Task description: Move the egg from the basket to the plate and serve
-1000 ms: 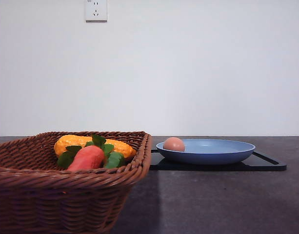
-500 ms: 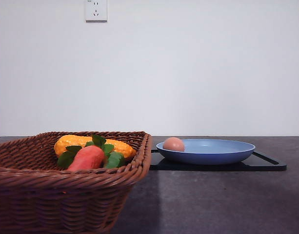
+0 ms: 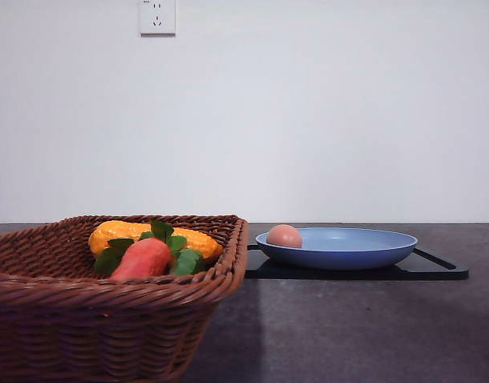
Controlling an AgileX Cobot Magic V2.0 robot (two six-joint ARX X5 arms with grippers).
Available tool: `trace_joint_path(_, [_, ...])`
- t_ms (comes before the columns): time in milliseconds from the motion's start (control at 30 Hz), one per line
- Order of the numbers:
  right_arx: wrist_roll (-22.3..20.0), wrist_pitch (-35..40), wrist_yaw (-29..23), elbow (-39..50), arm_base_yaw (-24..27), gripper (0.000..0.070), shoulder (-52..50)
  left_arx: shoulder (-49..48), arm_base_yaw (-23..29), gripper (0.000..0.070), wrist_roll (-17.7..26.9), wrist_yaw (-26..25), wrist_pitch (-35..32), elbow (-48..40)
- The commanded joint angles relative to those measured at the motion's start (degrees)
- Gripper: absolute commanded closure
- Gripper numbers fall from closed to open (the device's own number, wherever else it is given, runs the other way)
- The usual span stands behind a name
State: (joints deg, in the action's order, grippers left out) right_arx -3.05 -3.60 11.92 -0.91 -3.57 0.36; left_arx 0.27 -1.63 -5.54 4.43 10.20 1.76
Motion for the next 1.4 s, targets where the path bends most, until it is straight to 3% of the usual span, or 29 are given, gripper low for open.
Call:
trace_joint_path(0, [-0.4,1.0,0.0,0.3,0.1,0.0700,-0.1,-0.1,0.1,0.0700,-0.3,-0.1,0.3,-1.6])
trace_joint_path(1367, [-0.4,1.0,0.0,0.3,0.1,0.0700,-0.1,-0.1,0.1,0.0700,-0.3,-0.1,0.3,-1.6])
